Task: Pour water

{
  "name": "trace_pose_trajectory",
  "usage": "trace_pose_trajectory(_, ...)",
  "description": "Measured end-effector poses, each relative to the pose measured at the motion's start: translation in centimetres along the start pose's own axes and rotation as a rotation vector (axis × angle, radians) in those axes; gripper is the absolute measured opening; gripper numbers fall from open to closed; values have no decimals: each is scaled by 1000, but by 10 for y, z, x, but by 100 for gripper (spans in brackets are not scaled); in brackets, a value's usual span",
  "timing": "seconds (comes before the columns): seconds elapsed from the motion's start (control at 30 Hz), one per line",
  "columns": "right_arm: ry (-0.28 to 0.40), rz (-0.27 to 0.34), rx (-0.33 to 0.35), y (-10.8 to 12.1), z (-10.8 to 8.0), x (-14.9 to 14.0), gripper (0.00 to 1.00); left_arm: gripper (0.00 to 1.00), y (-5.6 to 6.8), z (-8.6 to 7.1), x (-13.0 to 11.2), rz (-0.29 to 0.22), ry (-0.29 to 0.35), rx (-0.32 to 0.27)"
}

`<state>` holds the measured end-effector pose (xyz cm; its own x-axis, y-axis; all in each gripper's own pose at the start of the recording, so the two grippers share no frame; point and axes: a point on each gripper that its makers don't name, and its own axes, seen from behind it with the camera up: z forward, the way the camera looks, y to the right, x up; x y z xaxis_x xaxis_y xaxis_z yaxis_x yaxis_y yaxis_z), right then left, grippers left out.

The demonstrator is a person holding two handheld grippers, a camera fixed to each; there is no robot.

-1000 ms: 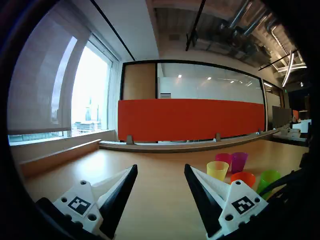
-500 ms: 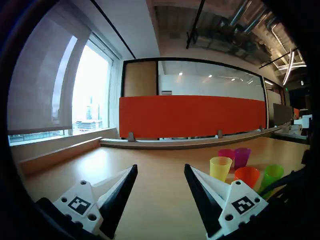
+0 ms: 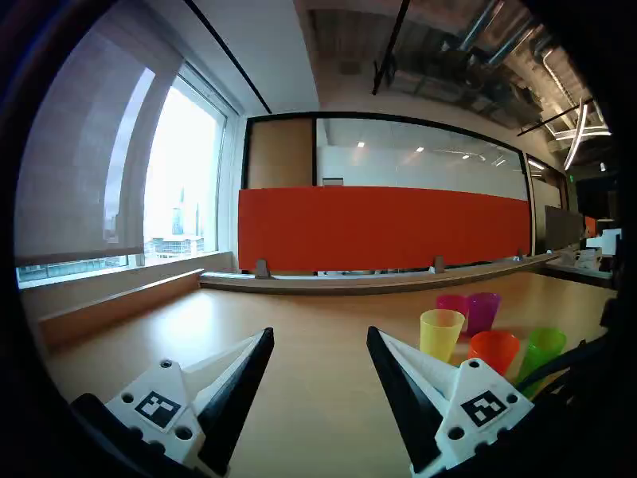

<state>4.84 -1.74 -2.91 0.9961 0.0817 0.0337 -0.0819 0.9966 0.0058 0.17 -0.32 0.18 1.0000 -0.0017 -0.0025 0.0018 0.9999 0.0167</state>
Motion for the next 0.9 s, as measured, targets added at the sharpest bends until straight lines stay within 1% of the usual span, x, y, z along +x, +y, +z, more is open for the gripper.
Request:
trace_pose_trajectory(0.47, 12, -1, 4, 0, -4, 6, 99, 86, 1, -1, -1, 1, -2, -2)
trace_pose_trajectory(0.77, 53, -41, -9, 6, -9, 13, 99, 86, 1, 0, -2, 1, -2, -2)
trace_pose_trajectory(0.9, 74, -50, -14, 8, -9, 17, 99, 86, 1, 0, -2, 1, -3, -2)
